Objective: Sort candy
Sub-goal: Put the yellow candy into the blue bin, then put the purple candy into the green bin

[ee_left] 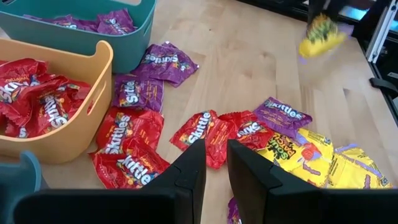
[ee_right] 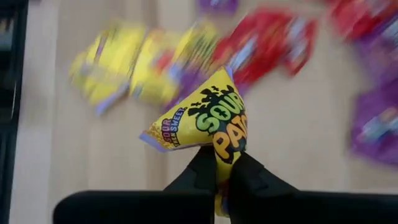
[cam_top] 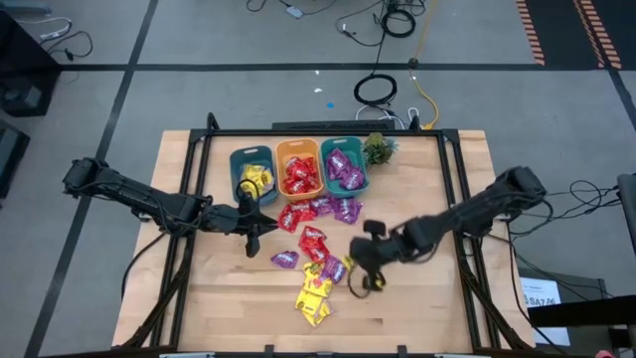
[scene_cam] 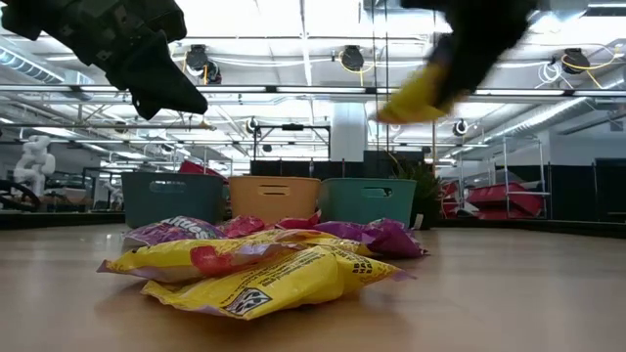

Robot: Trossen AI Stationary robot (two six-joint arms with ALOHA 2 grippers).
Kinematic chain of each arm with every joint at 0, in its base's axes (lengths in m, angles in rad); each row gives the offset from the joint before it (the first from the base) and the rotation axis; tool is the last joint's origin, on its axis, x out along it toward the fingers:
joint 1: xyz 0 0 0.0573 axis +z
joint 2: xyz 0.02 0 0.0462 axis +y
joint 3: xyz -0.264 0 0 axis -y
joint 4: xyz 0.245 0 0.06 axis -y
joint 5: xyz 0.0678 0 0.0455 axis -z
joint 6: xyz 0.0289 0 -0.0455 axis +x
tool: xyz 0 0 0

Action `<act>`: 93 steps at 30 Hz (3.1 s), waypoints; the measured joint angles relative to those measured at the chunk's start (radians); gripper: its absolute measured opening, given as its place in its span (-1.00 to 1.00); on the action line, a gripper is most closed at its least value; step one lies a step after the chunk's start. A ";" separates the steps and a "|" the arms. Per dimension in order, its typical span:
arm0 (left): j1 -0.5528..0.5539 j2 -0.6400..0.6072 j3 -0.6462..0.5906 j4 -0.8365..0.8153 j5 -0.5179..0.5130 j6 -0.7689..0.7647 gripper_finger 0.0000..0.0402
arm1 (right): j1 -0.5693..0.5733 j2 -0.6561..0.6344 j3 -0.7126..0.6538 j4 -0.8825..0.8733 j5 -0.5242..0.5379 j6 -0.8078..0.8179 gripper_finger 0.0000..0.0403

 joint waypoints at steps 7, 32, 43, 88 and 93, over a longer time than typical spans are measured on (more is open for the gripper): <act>0.000 0.000 0.000 0.000 0.000 0.000 -0.63 | -0.182 0.075 0.147 0.040 -0.001 -0.171 -0.99; -0.004 -0.002 0.000 -0.307 0.132 -0.168 -0.63 | -0.577 0.822 1.001 0.336 -0.210 -0.506 -0.95; -0.066 -0.003 0.000 -0.347 0.130 -0.238 -0.63 | -0.589 0.895 1.135 0.289 -0.209 -0.534 -0.26; -0.120 -0.464 -0.125 -0.239 -0.020 -0.027 -0.63 | -0.412 -0.020 0.016 0.333 -0.107 -0.314 -0.23; -0.085 -0.500 -0.262 -0.037 -0.031 0.020 -0.63 | -0.264 -0.224 -0.284 0.573 0.009 -0.235 -0.24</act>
